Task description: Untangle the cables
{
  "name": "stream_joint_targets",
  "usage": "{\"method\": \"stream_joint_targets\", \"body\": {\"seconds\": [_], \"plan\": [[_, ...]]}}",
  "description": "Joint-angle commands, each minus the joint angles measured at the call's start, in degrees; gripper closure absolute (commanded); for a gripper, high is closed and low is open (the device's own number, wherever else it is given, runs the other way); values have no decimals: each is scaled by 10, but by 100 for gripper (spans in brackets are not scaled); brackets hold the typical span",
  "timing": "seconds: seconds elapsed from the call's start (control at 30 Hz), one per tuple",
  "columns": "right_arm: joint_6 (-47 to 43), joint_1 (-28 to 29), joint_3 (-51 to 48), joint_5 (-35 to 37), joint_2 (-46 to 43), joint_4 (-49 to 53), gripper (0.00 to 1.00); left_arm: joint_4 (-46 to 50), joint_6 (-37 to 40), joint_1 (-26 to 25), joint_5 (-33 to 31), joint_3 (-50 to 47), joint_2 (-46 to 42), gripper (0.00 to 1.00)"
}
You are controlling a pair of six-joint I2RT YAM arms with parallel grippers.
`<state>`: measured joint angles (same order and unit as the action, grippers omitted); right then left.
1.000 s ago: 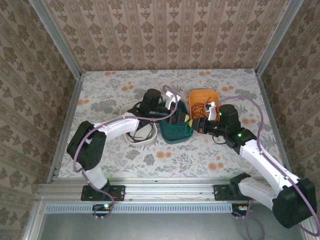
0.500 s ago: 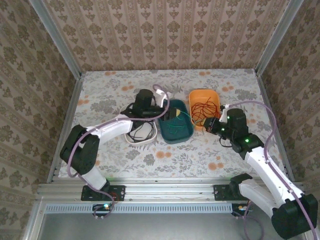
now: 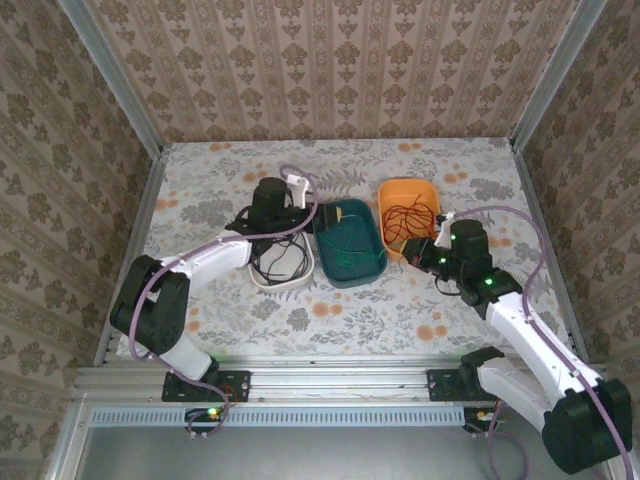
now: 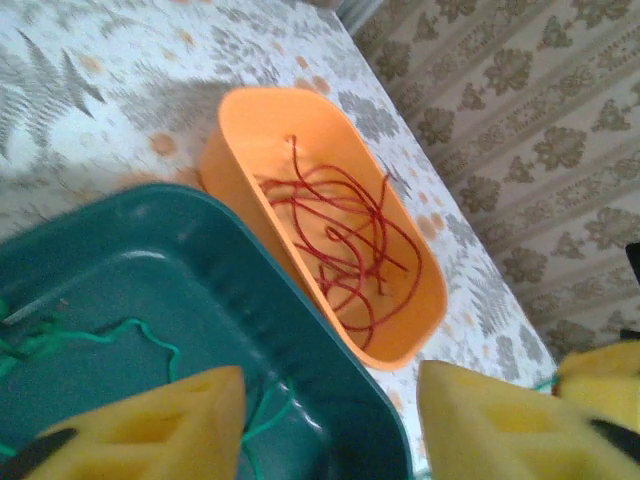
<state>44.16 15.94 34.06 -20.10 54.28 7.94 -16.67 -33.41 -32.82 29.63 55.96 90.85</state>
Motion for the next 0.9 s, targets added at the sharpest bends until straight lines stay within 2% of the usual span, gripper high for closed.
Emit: {"method": "stream_joint_targets", "body": {"seconds": [0.0, 0.1, 0.27, 0.4, 0.57, 0.7, 0.73, 0.8, 0.87], "plan": [[27, 18, 12, 15, 34, -72, 100, -35, -10, 8, -47, 0, -14, 30], [34, 22, 21, 32, 66, -106, 100, -28, 2, 11, -128, -26, -55, 17], [41, 34, 42, 96, 109, -130, 100, 33, 48, 12, -226, -60, -132, 13], [61, 50, 52, 175, 147, -174, 100, 70, 69, 14, -259, -81, -176, 11], [72, 107, 74, 290, 216, -210, 100, 89, 68, 15, -280, -100, -205, 10], [63, 148, 110, 267, 287, -191, 99, 102, 69, 18, -294, -100, -213, 10], [62, 158, 115, 260, 298, -178, 92, 108, 69, 19, -303, -100, -216, 9], [62, 169, 121, 253, 303, -143, 68, 124, 69, 21, -335, -99, -222, 8], [59, 174, 117, 261, 291, -115, 61, 145, 71, 23, -387, -100, -233, 7]]}}
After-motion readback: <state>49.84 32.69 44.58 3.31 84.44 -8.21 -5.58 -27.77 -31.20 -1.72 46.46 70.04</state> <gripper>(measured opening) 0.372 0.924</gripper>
